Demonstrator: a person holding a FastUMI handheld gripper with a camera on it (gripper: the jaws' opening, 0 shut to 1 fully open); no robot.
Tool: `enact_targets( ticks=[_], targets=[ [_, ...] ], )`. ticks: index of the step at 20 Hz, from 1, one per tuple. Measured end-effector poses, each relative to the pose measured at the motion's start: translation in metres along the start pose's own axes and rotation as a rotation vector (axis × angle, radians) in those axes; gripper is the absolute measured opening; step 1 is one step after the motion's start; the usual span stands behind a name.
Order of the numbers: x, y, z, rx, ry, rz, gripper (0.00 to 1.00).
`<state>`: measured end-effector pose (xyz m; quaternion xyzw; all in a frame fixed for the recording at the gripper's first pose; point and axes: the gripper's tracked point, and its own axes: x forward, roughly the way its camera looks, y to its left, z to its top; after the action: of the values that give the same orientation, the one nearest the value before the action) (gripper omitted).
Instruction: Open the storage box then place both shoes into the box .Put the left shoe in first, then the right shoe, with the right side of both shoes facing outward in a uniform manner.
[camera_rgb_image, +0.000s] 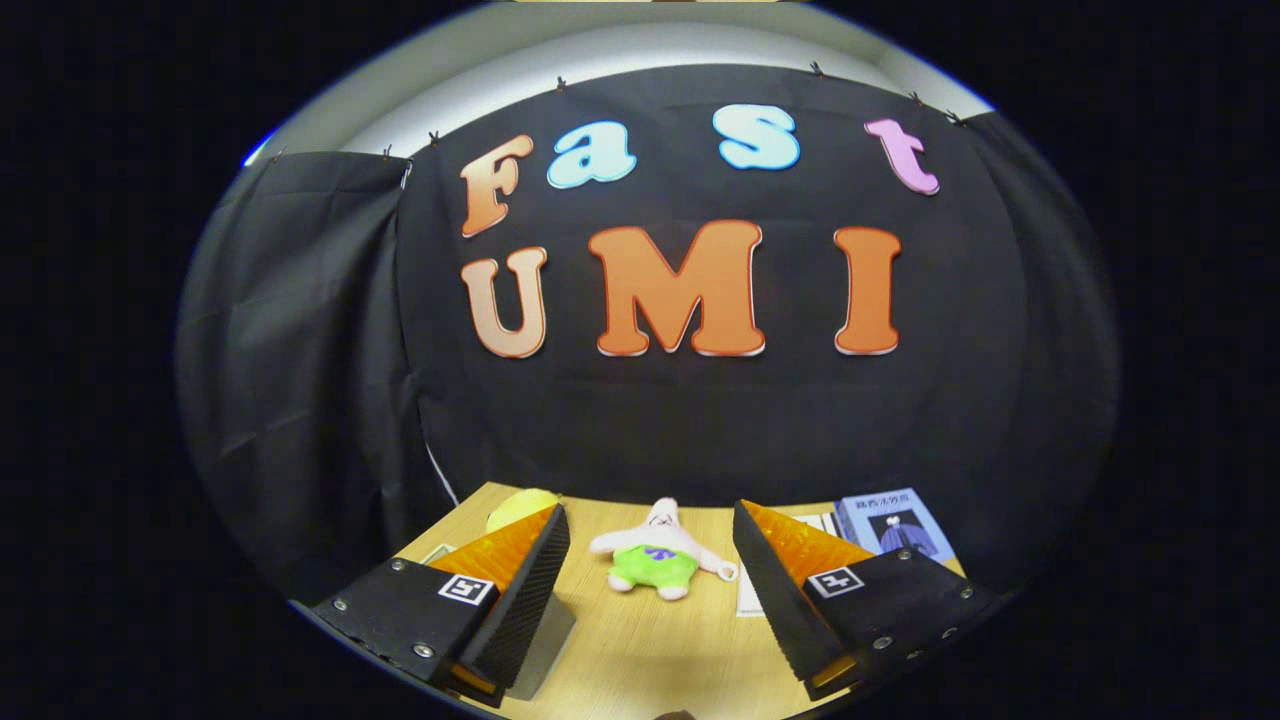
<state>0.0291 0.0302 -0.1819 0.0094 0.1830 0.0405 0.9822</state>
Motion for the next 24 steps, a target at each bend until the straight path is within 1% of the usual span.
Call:
enact_targets(
  ticks=[6, 8, 11, 17, 21, 24],
  targets=[
    [-0.025, -0.02, 0.067, -0.075, -0.255, -0.02, 0.98],
    [-0.032, -0.025, 0.083, -0.102, -0.316, -0.023, 0.98],
    [-0.043, -0.037, 0.094, -0.141, -0.351, -0.046, 0.98],
    [-0.058, -0.039, 0.116, -0.107, -0.426, -0.032, 0.98],
    [-0.06, -0.048, 0.115, -0.116, -0.422, -0.043, 0.98],
    [-0.065, -0.043, 0.115, -0.119, -0.43, -0.037, 0.98]
  ],
)
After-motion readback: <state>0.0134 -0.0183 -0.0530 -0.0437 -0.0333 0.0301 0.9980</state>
